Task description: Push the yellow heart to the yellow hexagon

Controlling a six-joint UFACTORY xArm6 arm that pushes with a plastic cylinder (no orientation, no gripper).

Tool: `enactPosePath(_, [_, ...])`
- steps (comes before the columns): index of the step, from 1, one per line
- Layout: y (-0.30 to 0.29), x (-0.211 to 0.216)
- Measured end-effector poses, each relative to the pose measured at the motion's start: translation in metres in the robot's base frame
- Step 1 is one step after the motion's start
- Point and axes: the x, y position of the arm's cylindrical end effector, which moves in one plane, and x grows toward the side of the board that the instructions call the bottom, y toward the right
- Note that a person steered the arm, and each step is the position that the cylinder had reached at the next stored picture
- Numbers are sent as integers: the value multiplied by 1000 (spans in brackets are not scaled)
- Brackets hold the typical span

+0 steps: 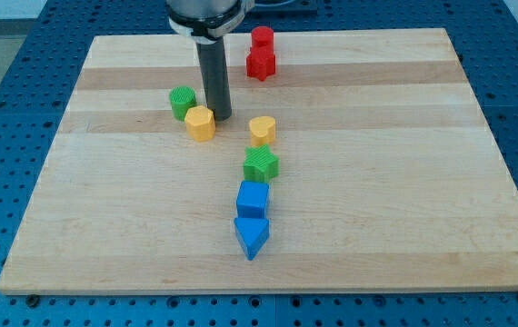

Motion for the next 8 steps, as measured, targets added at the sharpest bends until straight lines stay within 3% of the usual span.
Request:
enactPosePath(2, [104,1])
enactPosePath(3, [133,42])
enactPosePath(4, [127,71])
enactPosePath(6, [86,28])
enactPosePath(8, [27,21])
